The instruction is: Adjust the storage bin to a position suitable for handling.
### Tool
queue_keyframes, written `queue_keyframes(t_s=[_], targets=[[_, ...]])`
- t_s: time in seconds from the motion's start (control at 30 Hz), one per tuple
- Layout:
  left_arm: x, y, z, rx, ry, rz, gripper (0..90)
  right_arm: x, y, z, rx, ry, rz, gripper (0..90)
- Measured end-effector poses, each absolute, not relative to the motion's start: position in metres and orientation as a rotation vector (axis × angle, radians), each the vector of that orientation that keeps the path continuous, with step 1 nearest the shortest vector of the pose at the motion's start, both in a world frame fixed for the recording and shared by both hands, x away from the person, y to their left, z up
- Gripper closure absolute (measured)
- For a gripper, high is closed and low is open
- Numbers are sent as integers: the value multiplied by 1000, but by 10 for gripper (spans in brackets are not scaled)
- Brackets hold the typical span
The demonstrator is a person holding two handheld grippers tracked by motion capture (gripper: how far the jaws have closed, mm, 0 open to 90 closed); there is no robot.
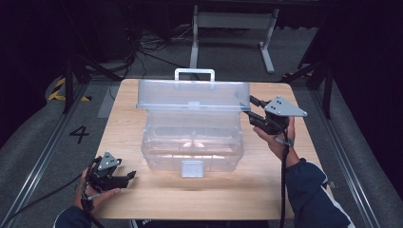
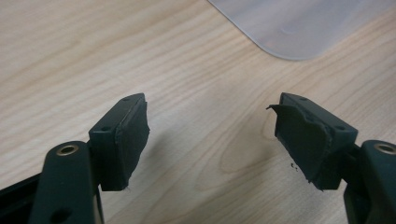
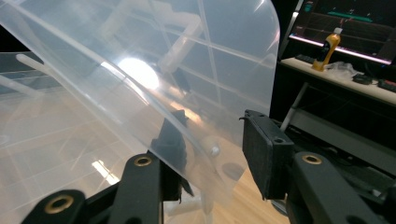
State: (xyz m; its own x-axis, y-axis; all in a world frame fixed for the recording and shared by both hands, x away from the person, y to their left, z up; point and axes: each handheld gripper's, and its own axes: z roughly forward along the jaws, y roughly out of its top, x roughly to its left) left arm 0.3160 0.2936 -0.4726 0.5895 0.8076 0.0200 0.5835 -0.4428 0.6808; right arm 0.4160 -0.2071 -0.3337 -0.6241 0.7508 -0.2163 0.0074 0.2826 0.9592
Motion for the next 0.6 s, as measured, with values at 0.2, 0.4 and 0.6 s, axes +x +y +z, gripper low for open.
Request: queue_keyframes(t_s=[0.2, 0.4, 0.6], targets=[[318, 294, -479, 2184, 1089, 413, 228, 424, -207, -328, 698, 1864, 1411, 619], [318, 294, -481, 2167, 1066, 417, 204, 434, -203, -323, 715, 1827, 1394, 643], [320, 294, -481, 2183, 1058, 410, 192, 439, -199, -322, 760, 1776, 1393, 671]])
